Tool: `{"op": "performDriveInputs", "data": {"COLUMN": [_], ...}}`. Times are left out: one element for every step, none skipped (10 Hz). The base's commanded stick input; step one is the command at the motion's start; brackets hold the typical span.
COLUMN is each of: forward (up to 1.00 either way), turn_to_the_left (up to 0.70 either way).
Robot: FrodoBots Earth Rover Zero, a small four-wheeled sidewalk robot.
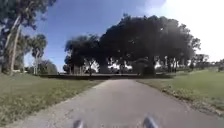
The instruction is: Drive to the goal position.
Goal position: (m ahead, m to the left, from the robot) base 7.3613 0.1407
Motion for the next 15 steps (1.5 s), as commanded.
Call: {"op": "performDriveInputs", "data": {"forward": [0.85,0.85,0.85,0.85,0.85,0.85,0.85,0.85,0.85,0.85,0.85,0.85,0.85,0.85,0.85], "turn_to_the_left": [0.00,0.00,0.00,0.00,0.00,0.00,0.00,0.00,0.00,0.00,0.00,0.00,0.00,0.00,0.00]}}
